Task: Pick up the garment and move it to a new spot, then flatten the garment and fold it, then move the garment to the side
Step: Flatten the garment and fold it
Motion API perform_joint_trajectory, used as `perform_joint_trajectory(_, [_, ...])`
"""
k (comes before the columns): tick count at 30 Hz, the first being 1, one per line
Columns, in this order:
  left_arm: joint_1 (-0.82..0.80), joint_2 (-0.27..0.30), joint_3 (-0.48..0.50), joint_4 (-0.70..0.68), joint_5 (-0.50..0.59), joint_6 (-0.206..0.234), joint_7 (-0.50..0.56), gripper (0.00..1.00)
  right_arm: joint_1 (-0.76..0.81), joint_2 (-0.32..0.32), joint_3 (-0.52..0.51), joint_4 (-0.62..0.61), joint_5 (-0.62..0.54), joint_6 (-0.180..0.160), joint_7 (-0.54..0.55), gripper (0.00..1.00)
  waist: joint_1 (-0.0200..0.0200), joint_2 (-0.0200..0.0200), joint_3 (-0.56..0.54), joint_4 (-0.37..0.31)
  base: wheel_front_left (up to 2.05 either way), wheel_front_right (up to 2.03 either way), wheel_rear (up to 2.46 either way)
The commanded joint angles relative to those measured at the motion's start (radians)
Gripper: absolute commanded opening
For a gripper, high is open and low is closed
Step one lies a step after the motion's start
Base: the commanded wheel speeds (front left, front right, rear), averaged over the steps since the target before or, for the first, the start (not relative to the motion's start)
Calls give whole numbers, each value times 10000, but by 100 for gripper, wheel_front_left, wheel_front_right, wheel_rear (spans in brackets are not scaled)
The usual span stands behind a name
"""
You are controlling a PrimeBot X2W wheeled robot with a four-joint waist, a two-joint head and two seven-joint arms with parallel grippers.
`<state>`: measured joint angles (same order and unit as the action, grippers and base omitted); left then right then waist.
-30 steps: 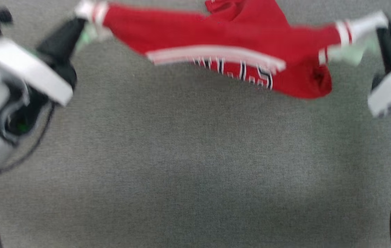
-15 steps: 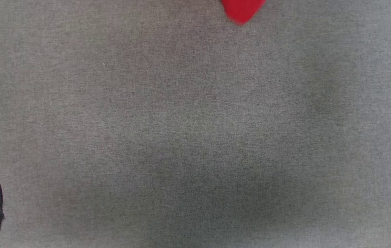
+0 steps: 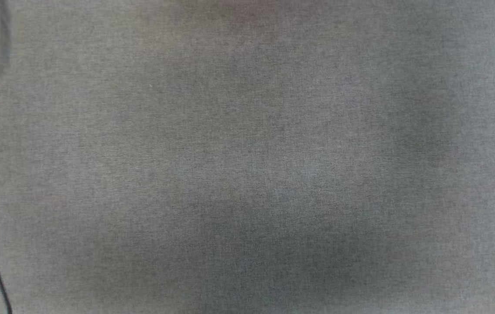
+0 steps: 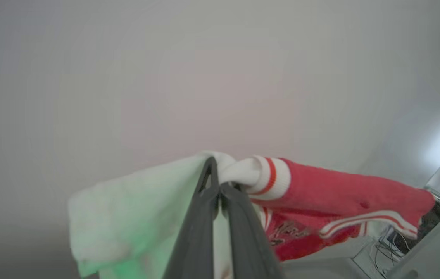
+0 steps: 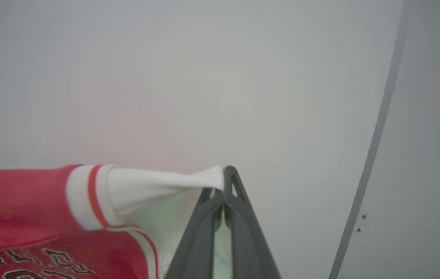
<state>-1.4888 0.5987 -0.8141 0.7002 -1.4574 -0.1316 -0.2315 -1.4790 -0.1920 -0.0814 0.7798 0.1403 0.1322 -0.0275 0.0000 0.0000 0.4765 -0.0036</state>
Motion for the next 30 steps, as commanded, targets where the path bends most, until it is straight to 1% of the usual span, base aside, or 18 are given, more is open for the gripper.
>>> perform_joint_trajectory(1, [1137, 207, -245, -546, -266, 23, -5, 0, 942, -343, 291, -273, 476, -29, -63, 0, 0, 0, -144, 72, 0, 0, 0])
perform_joint_trajectory(3, [2257, 381, -413, -1306, -692, 23, 21, 0, 1933, -579, 560, -709, 1046, -27, 94, 0, 0, 0, -289, 153, 0, 0, 0])
perform_joint_trajectory(4, [2257, 381, -413, -1306, -692, 23, 21, 0, 1933, -579, 560, -709, 1046, -27, 94, 0, 0, 0, -289, 153, 0, 0, 0])
perform_joint_trajectory(7, [3979, 852, -666, -2448, -1046, 25, -59, 0, 3708, -1004, 982, -1655, 1808, -27, 679, 0, 0, 0, -534, 191, 0, 0, 0])
perform_joint_trajectory(11, [6097, 1340, -978, -3815, -1158, 25, -217, 0, 6473, -1577, 1187, -3409, 2701, -27, 1861, 0, 0, 0, -925, 296, 0, 0, 0])
perform_joint_trajectory(13, [7075, 1583, -1196, -4338, -992, 25, -269, 0, 7876, -1734, 1216, -4434, 3070, -27, 2556, 0, 0, 0, -1107, 328, 0, 0, 0])
perform_joint_trajectory(16, [8259, 1926, -1477, -4864, -593, 25, -329, 0, 9836, -1990, 852, -5942, 3286, -27, 3540, 0, 0, 0, -1338, 381, 0, 0, 0])
perform_joint_trajectory(17, [8613, 1951, -1523, -5083, -559, 25, -342, 0, 10432, -1978, 754, -6413, 3341, -27, 3875, 0, 0, 0, -1412, 389, 0, 0, 0])
perform_joint_trajectory(18, [9255, 2218, -1593, -5426, -364, 25, -341, 0, 11549, -1929, 492, -7388, 3479, -27, 4663, 0, 0, 0, -1503, 416, 0, 0, 0])
perform_joint_trajectory(21, [10067, 2429, -1303, -5870, 57, 23, -349, 0, 13020, -1870, 163, -8835, 3679, -27, 5829, 0, 0, 0, -1604, 483, 0, 0, 0])
perform_joint_trajectory(24, [10939, 2682, -1008, -6390, 316, 23, -343, 0, 14231, -1640, -240, -10055, 3863, -27, 6809, 0, 0, 0, -1676, 514, 0, 0, 0])
perform_joint_trajectory(26, [11531, 2960, -794, -6668, 486, 25, -346, 0, 14923, -1462, -413, -10764, 3984, -27, 7393, 0, 0, 0, -1703, 519, 0, 0, 0])
perform_joint_trajectory(27, [12186, 3185, -744, -6919, 527, 25, -345, 0, 15584, -1343, -613, -11334, 4027, -27, 7902, 0, 0, 0, -1726, 538, 0, 0, 0])
perform_joint_trajectory(30, [12952, 3580, -784, -7196, 585, 25, -346, 0, 16512, -1080, -842, -12126, 4208, -27, 8551, 0, 0, 0, -1734, 616, 0, 0, 0])
